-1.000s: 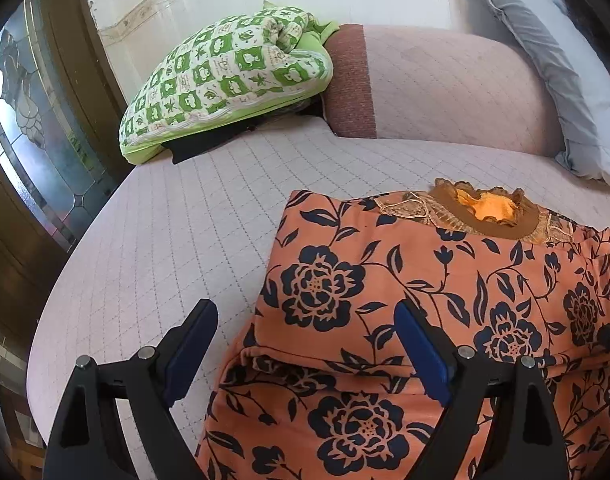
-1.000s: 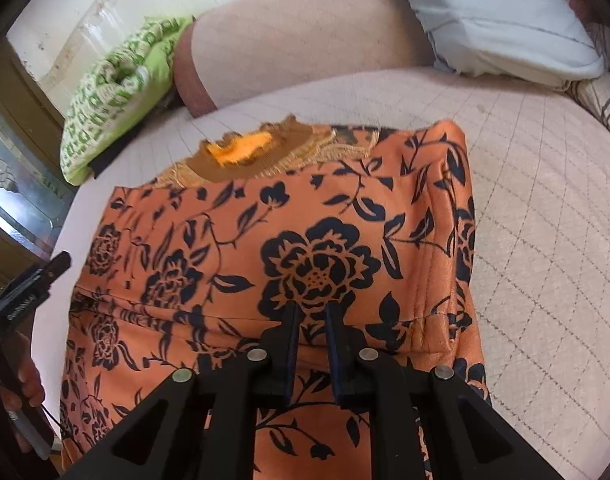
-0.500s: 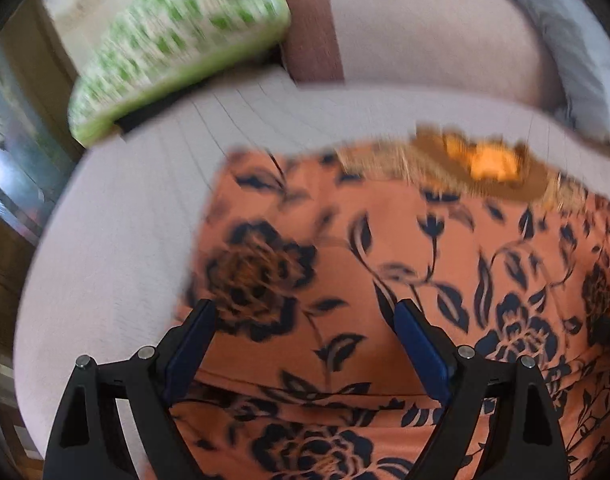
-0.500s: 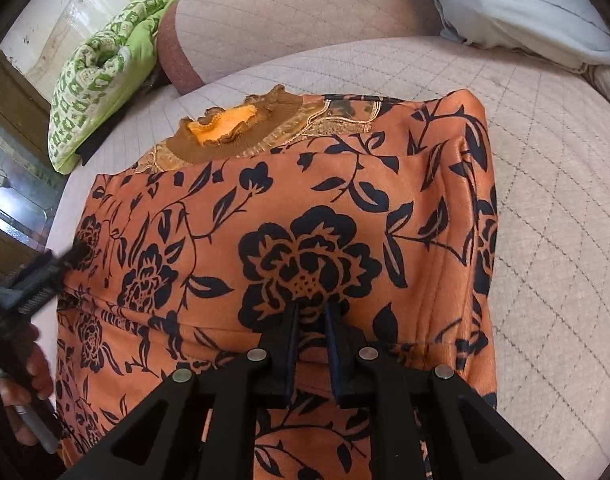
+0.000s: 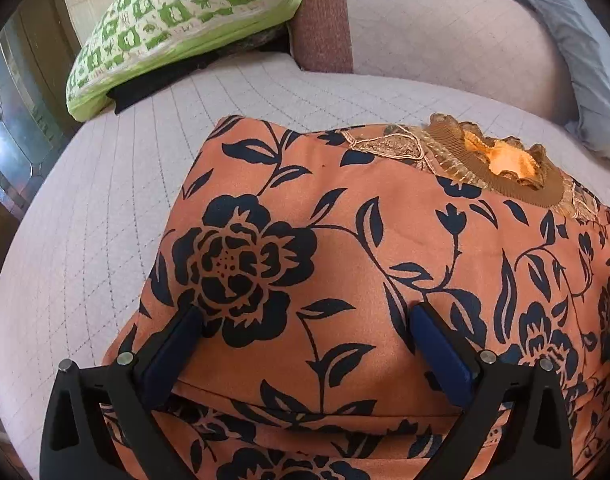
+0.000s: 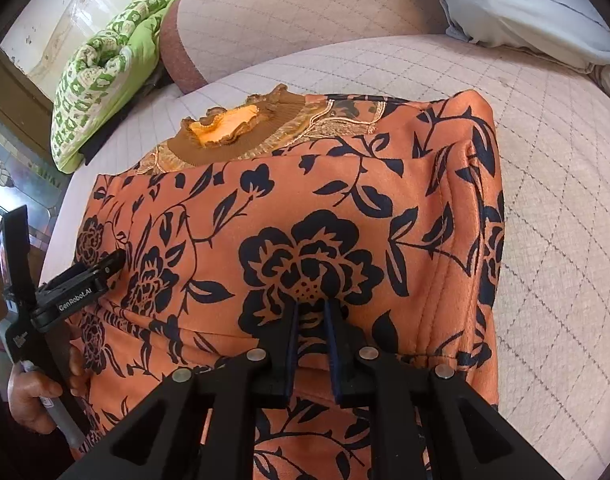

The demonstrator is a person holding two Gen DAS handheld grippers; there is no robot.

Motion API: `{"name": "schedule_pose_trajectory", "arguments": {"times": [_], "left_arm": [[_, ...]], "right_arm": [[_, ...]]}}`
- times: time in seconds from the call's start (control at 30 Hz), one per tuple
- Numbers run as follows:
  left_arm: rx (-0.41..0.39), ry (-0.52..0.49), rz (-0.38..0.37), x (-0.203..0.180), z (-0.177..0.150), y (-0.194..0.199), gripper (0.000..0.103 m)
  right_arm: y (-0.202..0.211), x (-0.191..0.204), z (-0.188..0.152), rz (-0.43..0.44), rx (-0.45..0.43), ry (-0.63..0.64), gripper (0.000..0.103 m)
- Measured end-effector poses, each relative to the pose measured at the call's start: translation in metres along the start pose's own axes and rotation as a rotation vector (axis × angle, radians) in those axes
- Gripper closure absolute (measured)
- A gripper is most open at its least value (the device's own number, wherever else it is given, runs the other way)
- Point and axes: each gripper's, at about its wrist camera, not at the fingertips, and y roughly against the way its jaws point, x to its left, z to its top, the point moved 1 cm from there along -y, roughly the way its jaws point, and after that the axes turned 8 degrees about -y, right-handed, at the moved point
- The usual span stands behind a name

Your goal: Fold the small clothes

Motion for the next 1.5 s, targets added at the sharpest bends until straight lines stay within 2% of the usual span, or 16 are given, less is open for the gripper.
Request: {"name": "schedule_pose_trajectory", "arguments": {"times": [0.07,0.17,0.23,0.33,0.47,0.53,0.77,1.07,1.33,1.5], "left_arm": [[-0.007,-0.002,0.002,0.0,-0.001,0.001,0.0],[0.043,0.003,-0.019,0.002,0.006,0.003,0.0],[0.044,0.002,-0.004,0.004,0.009,0.008,0.0],[-0.018,-0.015,0.041,0.0,0.012,0.026,0.0],[-0.114,0.0,0.015,-0.005,0.019,0.055,0.0],[-0.14,-0.003,0.013,-0.007,0.02,0.065,0.0],[-0.189,-0.022,-0.008,-0.014,0.019,0.084,0.0],[-0.205,-0.039,-0.02,-0.024,0.018,0.089,0.0],[-0.229,-0.05,-0.038,-0.033,0.016,0.1,0.0],[-0.271,-0.026,-0.036,-0.03,0.016,0.12,0.0]], "right_arm": [[0.001,-0.001,-0.001,0.001,-0.005,-0.003,0.087],[0.002,-0.002,-0.002,0.003,-0.01,-0.005,0.087],[0.005,-0.003,-0.002,0.008,-0.018,-0.013,0.087],[0.012,-0.001,-0.001,-0.002,-0.04,-0.019,0.087],[0.033,0.006,0.002,-0.066,-0.168,0.035,0.087],[0.039,0.007,0.002,-0.073,-0.206,0.034,0.087],[0.036,0.004,0.003,-0.084,-0.196,0.018,0.087],[0.031,0.007,0.001,-0.081,-0.182,0.023,0.087],[0.032,0.009,0.002,-0.066,-0.195,0.026,0.087],[0.04,0.017,-0.001,-0.036,-0.236,0.066,0.087]]}}
